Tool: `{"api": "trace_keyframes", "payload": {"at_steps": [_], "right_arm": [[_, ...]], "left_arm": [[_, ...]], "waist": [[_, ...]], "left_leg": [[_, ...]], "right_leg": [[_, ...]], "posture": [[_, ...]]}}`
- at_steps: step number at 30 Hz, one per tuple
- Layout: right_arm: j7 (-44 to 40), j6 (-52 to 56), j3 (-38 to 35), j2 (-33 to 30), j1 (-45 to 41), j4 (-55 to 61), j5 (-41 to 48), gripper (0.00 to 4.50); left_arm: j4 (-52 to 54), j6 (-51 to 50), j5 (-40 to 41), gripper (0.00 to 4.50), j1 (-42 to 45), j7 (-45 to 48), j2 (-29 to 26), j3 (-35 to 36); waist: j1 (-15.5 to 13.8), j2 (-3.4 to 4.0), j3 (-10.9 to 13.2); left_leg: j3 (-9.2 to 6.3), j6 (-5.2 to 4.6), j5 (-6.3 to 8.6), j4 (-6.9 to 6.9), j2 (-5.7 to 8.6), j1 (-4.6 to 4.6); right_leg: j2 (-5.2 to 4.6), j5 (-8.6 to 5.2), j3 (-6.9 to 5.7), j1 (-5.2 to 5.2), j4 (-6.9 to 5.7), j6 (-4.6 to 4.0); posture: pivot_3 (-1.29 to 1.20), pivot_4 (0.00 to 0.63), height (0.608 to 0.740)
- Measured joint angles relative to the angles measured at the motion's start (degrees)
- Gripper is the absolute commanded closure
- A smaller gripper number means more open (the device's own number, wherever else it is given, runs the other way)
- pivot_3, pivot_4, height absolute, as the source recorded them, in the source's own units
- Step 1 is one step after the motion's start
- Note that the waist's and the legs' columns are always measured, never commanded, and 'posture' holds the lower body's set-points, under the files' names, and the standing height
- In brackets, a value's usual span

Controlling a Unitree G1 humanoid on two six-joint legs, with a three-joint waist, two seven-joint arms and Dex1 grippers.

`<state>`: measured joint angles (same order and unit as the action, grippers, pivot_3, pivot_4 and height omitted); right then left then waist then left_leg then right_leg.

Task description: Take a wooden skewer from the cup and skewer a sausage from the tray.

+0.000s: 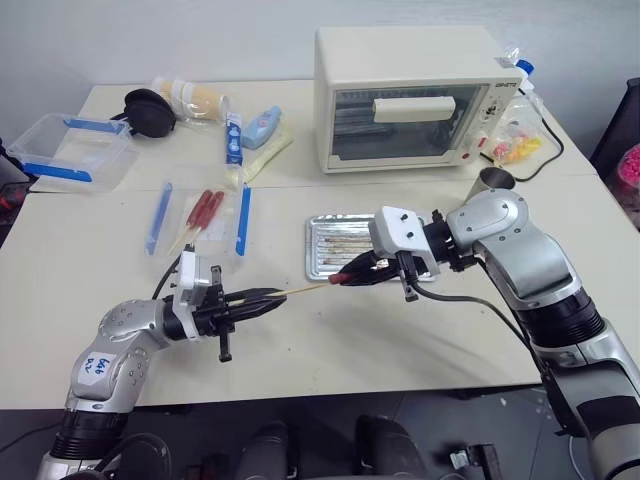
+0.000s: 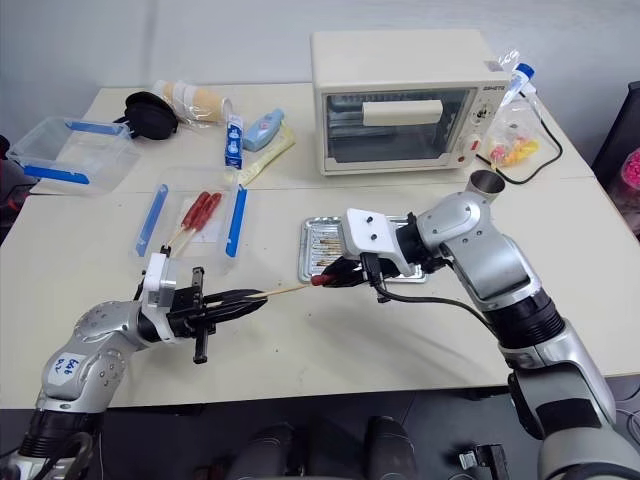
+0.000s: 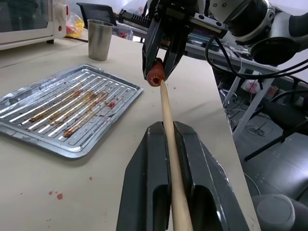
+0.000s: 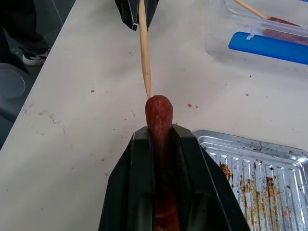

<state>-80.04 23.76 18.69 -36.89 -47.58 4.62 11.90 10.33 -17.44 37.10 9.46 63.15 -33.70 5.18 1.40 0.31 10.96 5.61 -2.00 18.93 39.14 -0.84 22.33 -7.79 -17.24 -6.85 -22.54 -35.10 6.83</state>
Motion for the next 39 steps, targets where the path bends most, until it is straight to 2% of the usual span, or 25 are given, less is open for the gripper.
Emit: {"api": "trace_keyframes", "payload": {"at_steps": [39], "right_arm": [[-1.41,-0.12,-0.02,-0.69,0.77,0.0,1.08,4.29]], "left_arm": [[-0.25,0.45,-1.05,4.5,-1.62,-0.28,1.32,0.96]], "waist": [[0.0,0.0,0.0]], "left_leg": [[0.0,0.0,0.0,0.01,0.0,0.0]], "right_leg": [[0.0,0.0,0.0,0.0,-0.01,0.0]], "posture": [[0.0,0.15,0.74]]}}
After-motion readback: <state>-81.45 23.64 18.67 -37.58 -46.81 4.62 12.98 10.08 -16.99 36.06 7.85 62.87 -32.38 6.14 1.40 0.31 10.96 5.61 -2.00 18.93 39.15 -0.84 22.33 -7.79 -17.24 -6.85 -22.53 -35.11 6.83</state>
